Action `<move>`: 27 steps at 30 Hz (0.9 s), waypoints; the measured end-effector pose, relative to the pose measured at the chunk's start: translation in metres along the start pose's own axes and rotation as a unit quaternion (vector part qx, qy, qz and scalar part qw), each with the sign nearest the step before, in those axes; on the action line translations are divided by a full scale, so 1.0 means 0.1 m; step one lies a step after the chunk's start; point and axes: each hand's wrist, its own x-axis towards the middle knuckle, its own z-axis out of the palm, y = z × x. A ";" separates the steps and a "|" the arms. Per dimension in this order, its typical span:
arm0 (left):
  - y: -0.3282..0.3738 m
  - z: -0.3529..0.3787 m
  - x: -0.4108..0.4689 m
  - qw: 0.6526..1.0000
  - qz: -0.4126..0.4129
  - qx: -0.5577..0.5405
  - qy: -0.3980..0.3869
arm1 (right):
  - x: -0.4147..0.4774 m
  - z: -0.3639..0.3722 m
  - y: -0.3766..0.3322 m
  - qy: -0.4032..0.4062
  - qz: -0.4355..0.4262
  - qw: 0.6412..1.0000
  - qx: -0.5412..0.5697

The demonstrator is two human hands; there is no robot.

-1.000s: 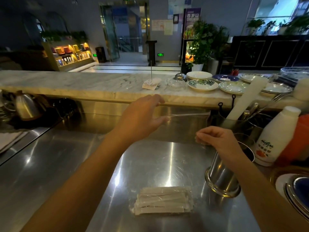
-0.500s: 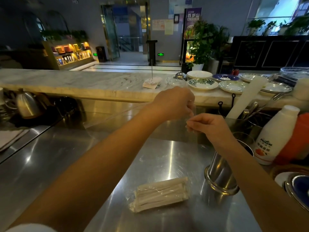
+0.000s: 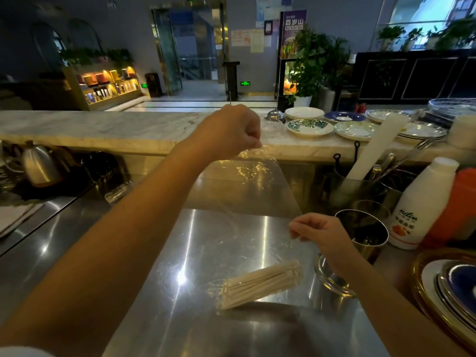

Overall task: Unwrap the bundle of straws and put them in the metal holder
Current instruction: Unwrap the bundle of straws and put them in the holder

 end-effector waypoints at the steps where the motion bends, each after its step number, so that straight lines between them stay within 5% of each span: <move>1: -0.01 0.00 -0.02 0.999 0.005 0.037 0.010 | 0.01 0.01 -0.02 0.004 -0.008 1.000 -0.004; 5: 0.07 0.05 -0.10 0.949 0.201 0.214 0.113 | 0.08 0.05 -0.11 -0.004 -0.040 0.999 -0.019; 8: 0.24 0.17 -0.12 0.922 0.315 0.223 0.036 | 0.12 0.08 -0.18 -0.028 -0.063 0.997 -0.041; 11: 0.30 0.34 -0.08 0.914 0.274 0.278 -0.108 | 0.16 0.12 -0.22 -0.032 -0.069 0.996 -0.042; 14: 0.21 0.42 -0.05 0.918 0.228 0.279 -0.164 | 0.15 0.12 -0.21 -0.030 -0.071 0.996 -0.037; 27: -0.17 0.17 -0.03 0.964 0.143 0.194 -0.115 | 0.03 0.07 0.17 -0.015 0.004 0.998 -0.065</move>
